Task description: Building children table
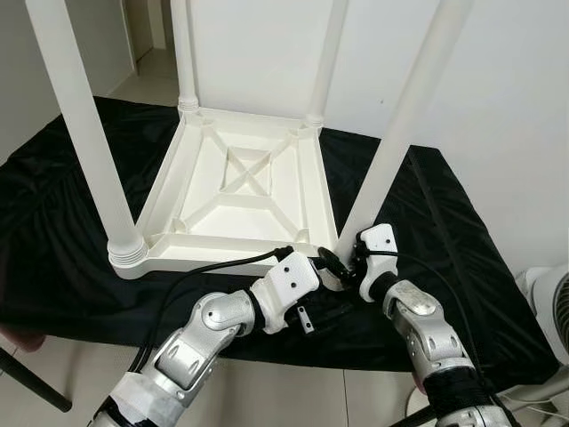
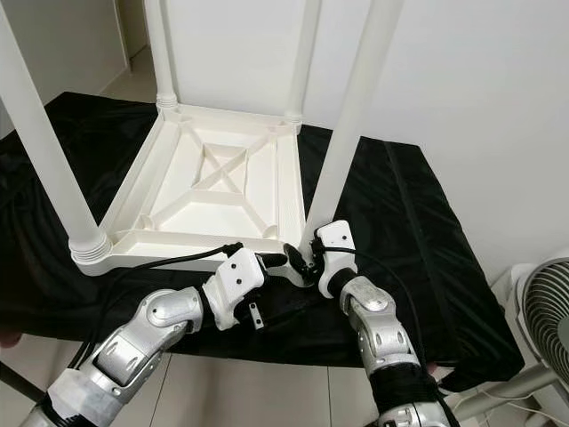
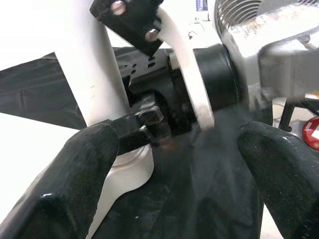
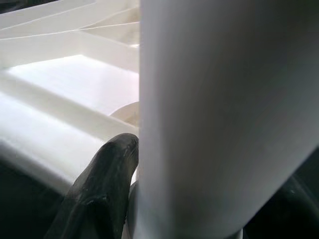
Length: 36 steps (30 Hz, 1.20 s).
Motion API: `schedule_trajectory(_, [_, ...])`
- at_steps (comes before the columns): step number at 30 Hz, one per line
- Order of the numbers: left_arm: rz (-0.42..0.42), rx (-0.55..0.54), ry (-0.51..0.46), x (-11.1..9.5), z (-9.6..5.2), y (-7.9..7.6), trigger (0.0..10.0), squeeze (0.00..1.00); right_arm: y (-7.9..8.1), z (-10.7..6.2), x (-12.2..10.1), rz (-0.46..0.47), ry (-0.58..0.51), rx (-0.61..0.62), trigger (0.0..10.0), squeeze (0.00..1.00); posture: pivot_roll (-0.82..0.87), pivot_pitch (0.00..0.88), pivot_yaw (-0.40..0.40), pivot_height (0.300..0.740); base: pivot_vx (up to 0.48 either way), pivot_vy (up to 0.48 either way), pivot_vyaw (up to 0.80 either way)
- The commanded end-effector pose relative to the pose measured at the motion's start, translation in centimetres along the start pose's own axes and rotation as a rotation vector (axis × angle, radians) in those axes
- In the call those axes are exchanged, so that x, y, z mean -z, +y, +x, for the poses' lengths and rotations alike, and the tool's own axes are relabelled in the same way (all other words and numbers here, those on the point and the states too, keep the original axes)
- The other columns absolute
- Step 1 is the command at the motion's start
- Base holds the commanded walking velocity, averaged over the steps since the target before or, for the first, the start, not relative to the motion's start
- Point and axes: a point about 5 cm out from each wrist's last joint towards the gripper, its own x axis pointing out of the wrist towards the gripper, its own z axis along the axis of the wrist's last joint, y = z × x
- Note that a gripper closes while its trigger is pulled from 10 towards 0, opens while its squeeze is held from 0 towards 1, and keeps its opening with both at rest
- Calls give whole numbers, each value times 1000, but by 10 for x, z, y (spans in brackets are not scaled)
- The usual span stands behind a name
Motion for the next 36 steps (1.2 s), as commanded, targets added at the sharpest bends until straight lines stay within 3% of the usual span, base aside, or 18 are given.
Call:
schedule_trajectory(1, [11, 54, 2, -1, 2, -4, 10000, 0, 1, -3, 3, 55, 25, 128, 10000, 0, -82, 0, -102, 740, 0, 0, 0])
schedule_trajectory(2, [11, 54, 2, -1, 2, -4, 10000, 0, 1, -3, 3, 55, 25, 128, 10000, 0, -82, 0, -102, 740, 0, 0, 0])
schedule_trajectory(4, [11, 57, 1, -1, 2, -4, 10000, 0, 7, -8, 6, 82, 23, 259, 10000, 0, -84, 0, -99, 740, 0, 0, 0])
schedule_trajectory(8, [13, 65, 6, 0, 2, -4, 10000, 0, 14, -14, 9, 109, 30, 397, 10000, 0, -84, 0, -99, 740, 0, 0, 0])
schedule_trajectory(12, [21, 64, 13, 0, 1, -1, 10000, 0, 24, -16, 3, 123, 9, 418, 10000, 0, -88, 0, -92, 740, 0, 0, 0])
schedule_trajectory(18, [35, 75, 14, 0, 2, 1, 10000, 0, 22, -18, 1, 114, 17, 427, 10000, 0, -88, 0, -82, 740, 0, 0, 0])
schedule_trajectory(19, [35, 75, 12, 0, 2, 1, 10000, 0, 23, -18, 0, 123, 10, 420, 10000, 1000, -87, 0, -82, 740, 0, 0, 0])
schedule_trajectory(26, [37, 75, 9, -1, 2, 2, 10000, 0, 22, -16, -5, 126, -24, 385, 10000, 1000, -83, 0, -80, 740, 0, 0, 0])
schedule_trajectory(30, [41, 80, 8, -2, 2, 2, 10000, 0, 16, -15, -7, 115, -39, 291, 10000, 1000, -82, 0, -81, 740, 0, 0, 0])
schedule_trajectory(31, [41, 84, 5, -2, 2, 1, 10000, 0, 14, -15, -7, 104, -39, 243, 10000, 94, -82, 0, -81, 740, 0, 0, 0])
schedule_trajectory(32, [41, 87, 3, -3, 3, 1, 10000, 0, 11, -15, -7, 97, -35, 197, 10000, 0, -84, 0, -80, 740, 0, 0, 0])
schedule_trajectory(34, [40, 88, 2, -3, 3, 0, 10000, 0, 9, -15, -6, 89, -27, 153, 10000, 0, -84, 0, -78, 740, 0, 0, 0])
schedule_trajectory(35, [39, 92, -1, -3, 4, 0, 10000, 0, 2, -14, -5, 30, -25, -1, 10000, 0, -85, 0, -73, 740, 0, 0, 0])
schedule_trajectory(36, [39, 92, -1, -3, 4, 0, 10000, 0, 2, -14, -5, 30, -25, -1, 10000, 0, -85, 0, -73, 740, 0, 0, 0])
